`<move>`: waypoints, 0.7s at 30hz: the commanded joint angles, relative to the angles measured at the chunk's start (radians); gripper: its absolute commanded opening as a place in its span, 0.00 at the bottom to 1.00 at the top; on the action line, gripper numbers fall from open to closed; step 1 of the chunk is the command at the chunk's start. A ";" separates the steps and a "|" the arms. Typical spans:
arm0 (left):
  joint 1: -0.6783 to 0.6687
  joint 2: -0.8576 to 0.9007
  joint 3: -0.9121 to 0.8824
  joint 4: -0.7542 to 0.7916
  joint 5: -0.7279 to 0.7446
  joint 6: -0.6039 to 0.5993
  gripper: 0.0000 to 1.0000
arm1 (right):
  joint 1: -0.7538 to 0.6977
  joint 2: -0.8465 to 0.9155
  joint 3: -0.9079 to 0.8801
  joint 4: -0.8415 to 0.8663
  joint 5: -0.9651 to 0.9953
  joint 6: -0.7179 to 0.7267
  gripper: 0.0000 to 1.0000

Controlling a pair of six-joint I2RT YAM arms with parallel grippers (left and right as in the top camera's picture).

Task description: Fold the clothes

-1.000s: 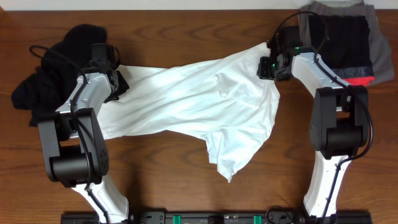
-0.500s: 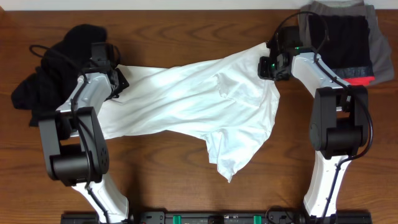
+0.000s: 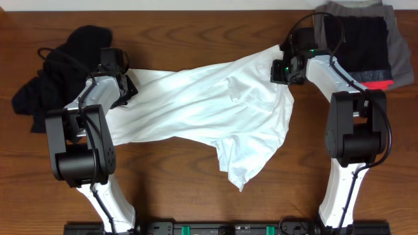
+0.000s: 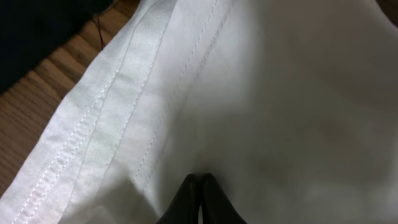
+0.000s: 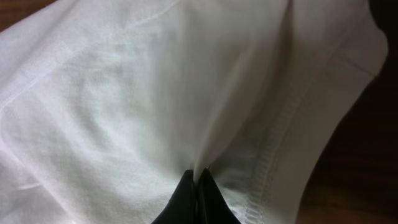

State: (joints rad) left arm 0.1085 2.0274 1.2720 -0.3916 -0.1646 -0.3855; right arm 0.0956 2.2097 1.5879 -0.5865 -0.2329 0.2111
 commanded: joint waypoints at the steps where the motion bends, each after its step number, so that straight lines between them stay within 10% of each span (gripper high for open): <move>1: 0.008 0.077 -0.014 -0.004 -0.003 0.006 0.06 | -0.015 0.011 0.001 -0.003 -0.007 -0.033 0.01; 21: 0.008 0.077 -0.014 -0.014 -0.005 0.006 0.06 | -0.095 0.011 0.026 0.083 -0.119 -0.261 0.01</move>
State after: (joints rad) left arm 0.1085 2.0274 1.2724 -0.3923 -0.1646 -0.3855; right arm 0.0067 2.2097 1.5887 -0.5140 -0.3420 0.0013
